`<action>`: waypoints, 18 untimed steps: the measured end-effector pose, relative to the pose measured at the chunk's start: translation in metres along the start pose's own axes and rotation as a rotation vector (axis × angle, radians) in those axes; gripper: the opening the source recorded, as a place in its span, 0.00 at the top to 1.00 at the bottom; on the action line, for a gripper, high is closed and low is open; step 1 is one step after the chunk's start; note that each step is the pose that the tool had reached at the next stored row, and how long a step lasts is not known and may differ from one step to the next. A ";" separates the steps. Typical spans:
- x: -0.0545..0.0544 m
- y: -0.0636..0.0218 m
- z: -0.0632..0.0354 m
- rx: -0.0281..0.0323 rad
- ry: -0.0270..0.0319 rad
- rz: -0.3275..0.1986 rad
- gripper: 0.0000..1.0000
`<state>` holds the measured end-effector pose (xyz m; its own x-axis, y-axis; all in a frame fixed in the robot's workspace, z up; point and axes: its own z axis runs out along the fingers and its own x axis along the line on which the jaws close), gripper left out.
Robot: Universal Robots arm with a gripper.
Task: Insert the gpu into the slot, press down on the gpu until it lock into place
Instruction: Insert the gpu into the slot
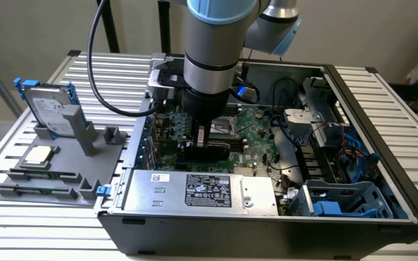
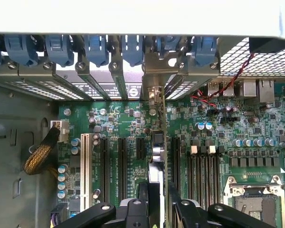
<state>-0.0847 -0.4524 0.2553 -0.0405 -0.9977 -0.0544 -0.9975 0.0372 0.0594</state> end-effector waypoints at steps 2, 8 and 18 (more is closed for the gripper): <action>0.000 0.0000 0.0008 -0.0001 0.0001 0.000 0.73; 0.000 -0.0002 0.0017 -0.0006 0.0001 -0.002 0.73; 0.000 0.0003 -0.0048 -0.0018 0.0000 -0.002 0.59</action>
<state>-0.0847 -0.4524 0.2601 -0.0389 -0.9978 -0.0544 -0.9975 0.0356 0.0611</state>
